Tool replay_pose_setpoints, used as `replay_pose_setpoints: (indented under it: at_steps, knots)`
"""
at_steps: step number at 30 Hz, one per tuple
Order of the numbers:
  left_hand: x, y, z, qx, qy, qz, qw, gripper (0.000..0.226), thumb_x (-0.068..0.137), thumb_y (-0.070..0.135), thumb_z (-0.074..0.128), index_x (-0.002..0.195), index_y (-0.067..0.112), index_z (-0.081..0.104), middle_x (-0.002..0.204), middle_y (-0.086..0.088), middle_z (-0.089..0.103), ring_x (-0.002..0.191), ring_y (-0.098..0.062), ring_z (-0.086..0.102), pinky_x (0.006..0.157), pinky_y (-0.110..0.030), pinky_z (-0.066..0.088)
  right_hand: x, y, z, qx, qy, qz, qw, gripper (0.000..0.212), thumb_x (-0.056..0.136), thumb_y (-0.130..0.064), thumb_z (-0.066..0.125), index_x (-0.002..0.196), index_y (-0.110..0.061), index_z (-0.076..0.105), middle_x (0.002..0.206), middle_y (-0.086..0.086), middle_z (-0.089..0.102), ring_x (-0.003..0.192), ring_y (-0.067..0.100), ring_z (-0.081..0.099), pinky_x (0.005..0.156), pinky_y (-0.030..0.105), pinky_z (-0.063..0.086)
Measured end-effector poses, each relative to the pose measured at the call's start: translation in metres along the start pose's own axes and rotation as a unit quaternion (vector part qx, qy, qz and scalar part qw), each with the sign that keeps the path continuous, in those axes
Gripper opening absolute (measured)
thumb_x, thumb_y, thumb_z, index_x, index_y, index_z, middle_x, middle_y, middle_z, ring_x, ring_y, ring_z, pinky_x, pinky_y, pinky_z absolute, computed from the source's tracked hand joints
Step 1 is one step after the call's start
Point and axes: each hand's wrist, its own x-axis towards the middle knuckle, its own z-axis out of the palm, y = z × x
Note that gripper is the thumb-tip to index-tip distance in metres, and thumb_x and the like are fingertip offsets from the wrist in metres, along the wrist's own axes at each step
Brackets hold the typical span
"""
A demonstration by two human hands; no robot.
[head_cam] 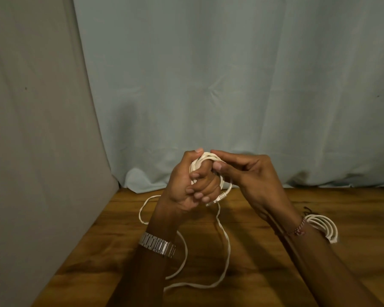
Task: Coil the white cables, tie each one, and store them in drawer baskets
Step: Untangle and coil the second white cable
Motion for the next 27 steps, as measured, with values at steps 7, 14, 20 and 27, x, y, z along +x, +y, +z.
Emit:
replay_pose_setpoints:
  at_steps: [7, 14, 20, 27]
  knots:
    - [0.007, -0.005, 0.011, 0.137, 0.247, 0.032, 0.959, 0.06, 0.102, 0.032, 0.039, 0.044, 0.015, 0.045, 0.029, -0.004, 0.031, 0.03, -0.017, 0.04, 0.047, -0.027, 0.045, -0.001, 0.015, 0.0, -0.038, 0.073, -0.044, 0.996, 0.028, 0.089, -0.002, 0.071, 0.117, -0.005, 0.074, 0.103, 0.0, 0.079, 0.098, 0.01, 0.075, 0.081, 0.018, 0.057]
    - [0.005, 0.004, 0.008, 0.247, 0.343, 0.027, 0.906, 0.041, 0.099, 0.031, 0.06, 0.068, 0.005, 0.065, 0.048, -0.011, 0.052, 0.043, -0.022, 0.056, 0.063, -0.036, 0.052, 0.001, 0.021, -0.002, -0.119, 0.11, -0.061, 0.985, 0.029, 0.089, -0.012, 0.074, 0.118, -0.011, 0.075, 0.109, 0.001, 0.077, 0.099, 0.007, 0.074, 0.089, 0.027, 0.059]
    - [0.004, 0.007, 0.011, 0.215, 0.317, 0.013, 0.924, 0.035, 0.104, 0.03, 0.049, 0.081, 0.005, 0.057, 0.058, -0.001, 0.036, 0.049, -0.01, 0.034, 0.048, -0.024, 0.041, -0.005, 0.033, 0.008, -0.21, 0.159, -0.09, 0.961, 0.031, 0.095, -0.021, 0.07, 0.125, -0.017, 0.071, 0.098, -0.023, 0.072, 0.09, 0.012, 0.075, 0.077, 0.041, 0.061]
    - [0.009, 0.0, 0.012, 0.176, 0.316, 0.052, 0.931, 0.037, 0.107, 0.029, 0.043, 0.077, 0.01, 0.05, 0.056, 0.003, 0.032, 0.04, -0.003, 0.027, 0.036, -0.017, 0.028, -0.014, 0.047, 0.029, -0.229, 0.169, -0.082, 0.955, 0.04, 0.107, -0.034, 0.038, 0.141, -0.019, 0.054, 0.113, -0.01, 0.067, 0.098, 0.0, 0.064, 0.078, 0.013, 0.052]
